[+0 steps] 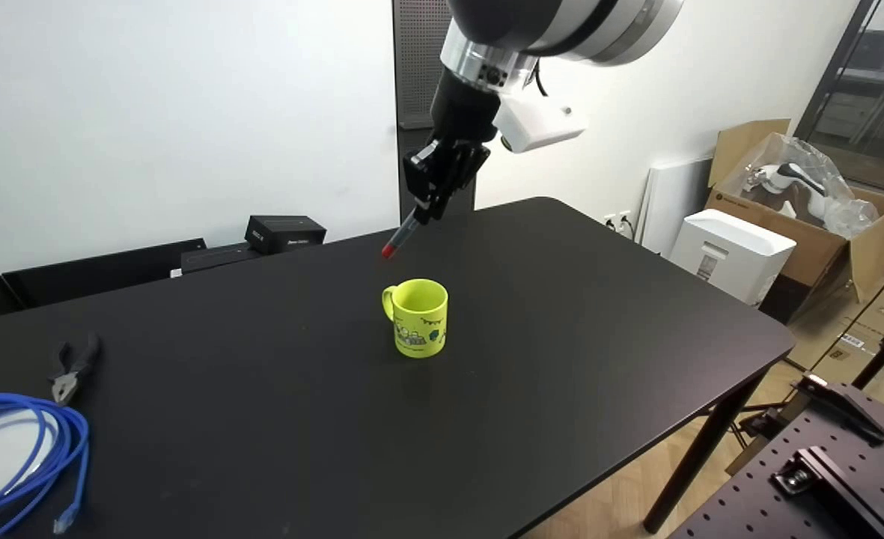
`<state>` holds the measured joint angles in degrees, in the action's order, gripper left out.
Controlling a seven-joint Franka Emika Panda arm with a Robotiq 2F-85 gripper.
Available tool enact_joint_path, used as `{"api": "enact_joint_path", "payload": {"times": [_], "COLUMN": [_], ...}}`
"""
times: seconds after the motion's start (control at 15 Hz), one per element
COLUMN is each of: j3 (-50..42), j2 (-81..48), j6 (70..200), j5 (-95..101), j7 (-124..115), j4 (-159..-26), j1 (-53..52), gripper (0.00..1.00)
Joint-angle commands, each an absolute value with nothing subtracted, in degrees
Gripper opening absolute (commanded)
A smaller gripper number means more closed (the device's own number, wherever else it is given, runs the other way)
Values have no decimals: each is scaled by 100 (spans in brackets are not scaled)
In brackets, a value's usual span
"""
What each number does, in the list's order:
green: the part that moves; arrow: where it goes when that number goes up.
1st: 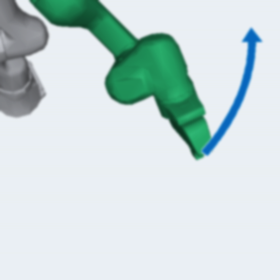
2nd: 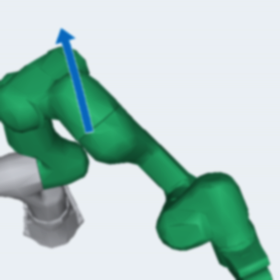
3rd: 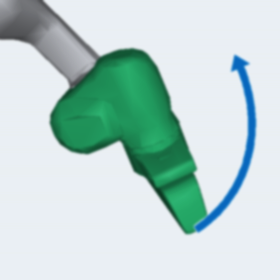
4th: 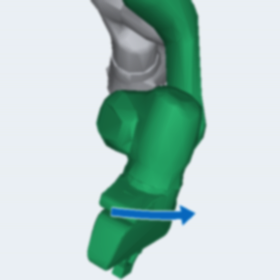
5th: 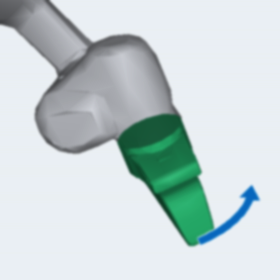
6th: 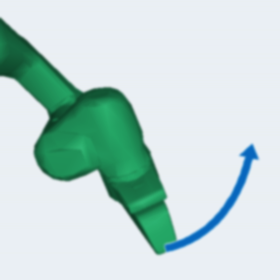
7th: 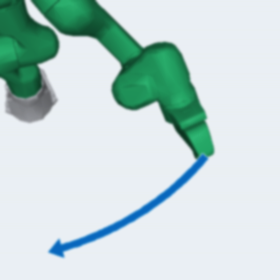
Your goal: Remove the marker from the mug and put it on the table
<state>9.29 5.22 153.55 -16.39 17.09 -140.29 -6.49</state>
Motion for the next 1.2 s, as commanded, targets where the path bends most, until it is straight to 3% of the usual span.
{"api": "enact_joint_path", "payload": {"times": [0.0, 0.67, 1.13], "j3": [738, 254, -87], "j2": [852, 391, -181], "j6": [15411, 16182, 15939], "j5": [-1749, -1762, -2919], "j7": [1865, 1907, 2901], "j4": [-14194, -14244, -14067], "j1": [-841, -676, -473], "gripper": [6, 6, 6]}}
